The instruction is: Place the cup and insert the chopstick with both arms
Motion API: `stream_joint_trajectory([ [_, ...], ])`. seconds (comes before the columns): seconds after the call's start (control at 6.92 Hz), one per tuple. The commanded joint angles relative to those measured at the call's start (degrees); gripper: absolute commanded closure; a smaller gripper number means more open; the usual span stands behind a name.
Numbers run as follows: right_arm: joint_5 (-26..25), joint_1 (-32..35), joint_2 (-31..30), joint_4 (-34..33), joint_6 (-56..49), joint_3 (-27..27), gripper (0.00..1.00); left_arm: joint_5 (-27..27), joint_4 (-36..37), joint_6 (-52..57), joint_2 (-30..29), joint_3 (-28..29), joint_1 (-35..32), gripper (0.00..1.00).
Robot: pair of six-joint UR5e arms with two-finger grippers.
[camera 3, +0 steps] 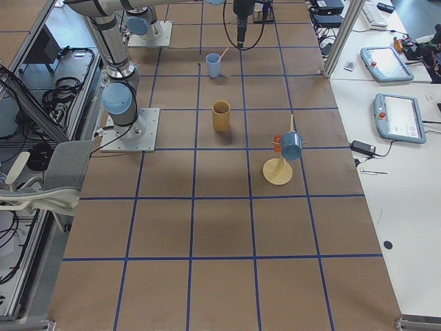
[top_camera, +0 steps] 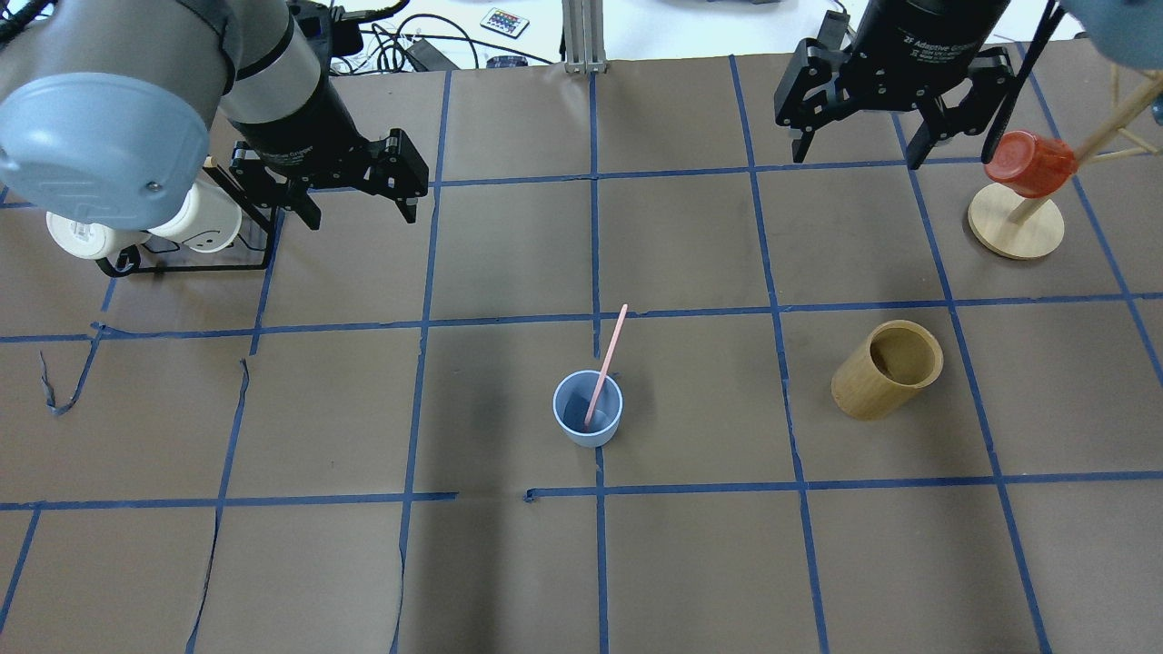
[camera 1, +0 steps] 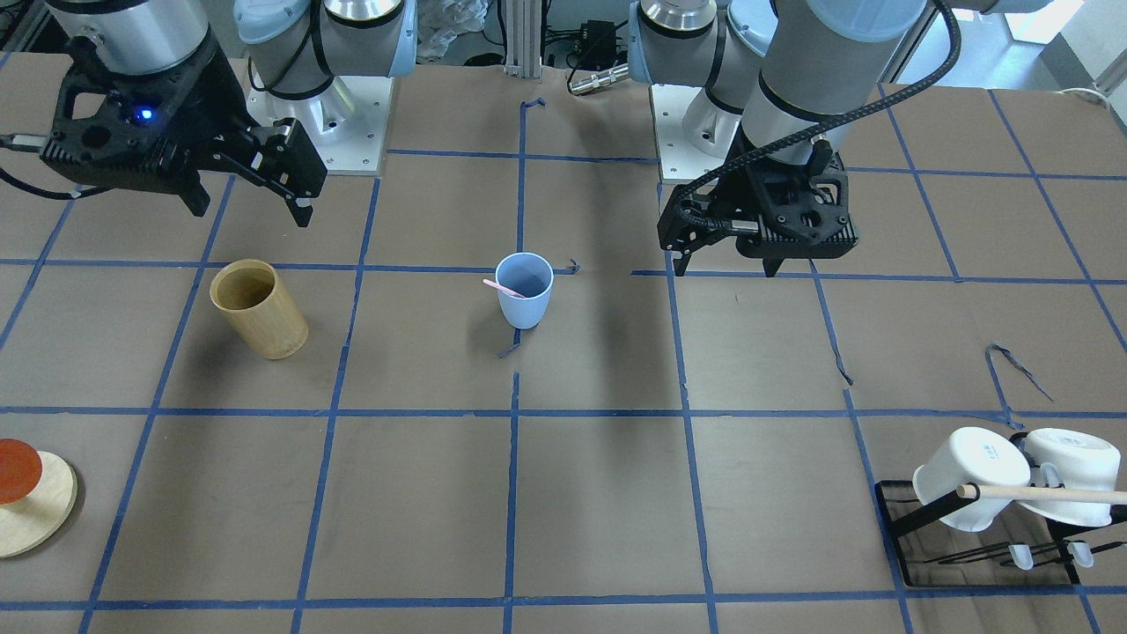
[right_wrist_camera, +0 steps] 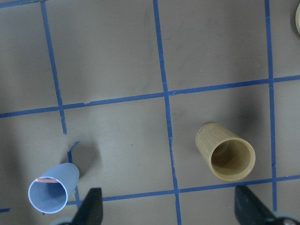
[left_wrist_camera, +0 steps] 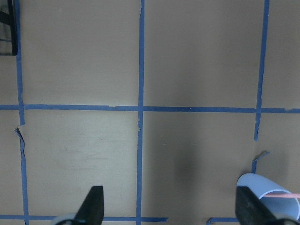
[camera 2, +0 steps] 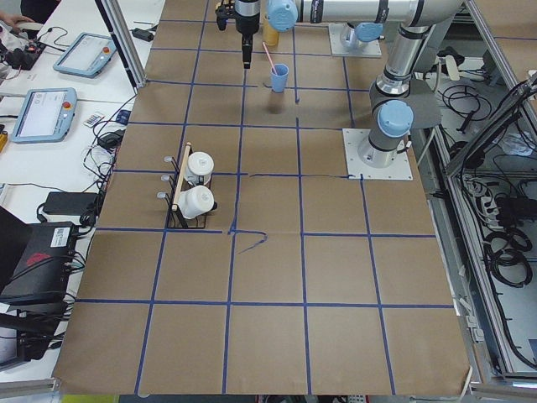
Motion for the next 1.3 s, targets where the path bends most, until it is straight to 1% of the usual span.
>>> stream_joint_trajectory([
  [0.0, -0.45, -0.19, 0.23, -3.27, -0.30, 3.75, 0.00, 0.00, -0.02, 0.06, 0.03, 0.29, 0.03, 0.00],
  [0.29, -0.62, -0.01, 0.13, -3.91, -0.30, 3.77, 0.00, 0.44, -0.11, 0.24, 0.21, 0.38, 0.03, 0.00],
  [0.72, -0.80, -0.01, 0.13, -3.64, -0.30, 2.20, 0.00, 0.18, -0.11, 0.24, 0.21, 0.38, 0.03, 0.00],
  [0.87, -2.54, -0.01, 0.13, -3.64, -0.30, 2.10, 0.00, 0.18, -0.11, 0.24, 0.21, 0.38, 0.03, 0.00],
  [1.16, -2.56, -0.01, 0.31, -3.64, -0.12, 2.19, 0.00, 0.09, -0.11, 0.24, 0.21, 0.38, 0.03, 0.00],
])
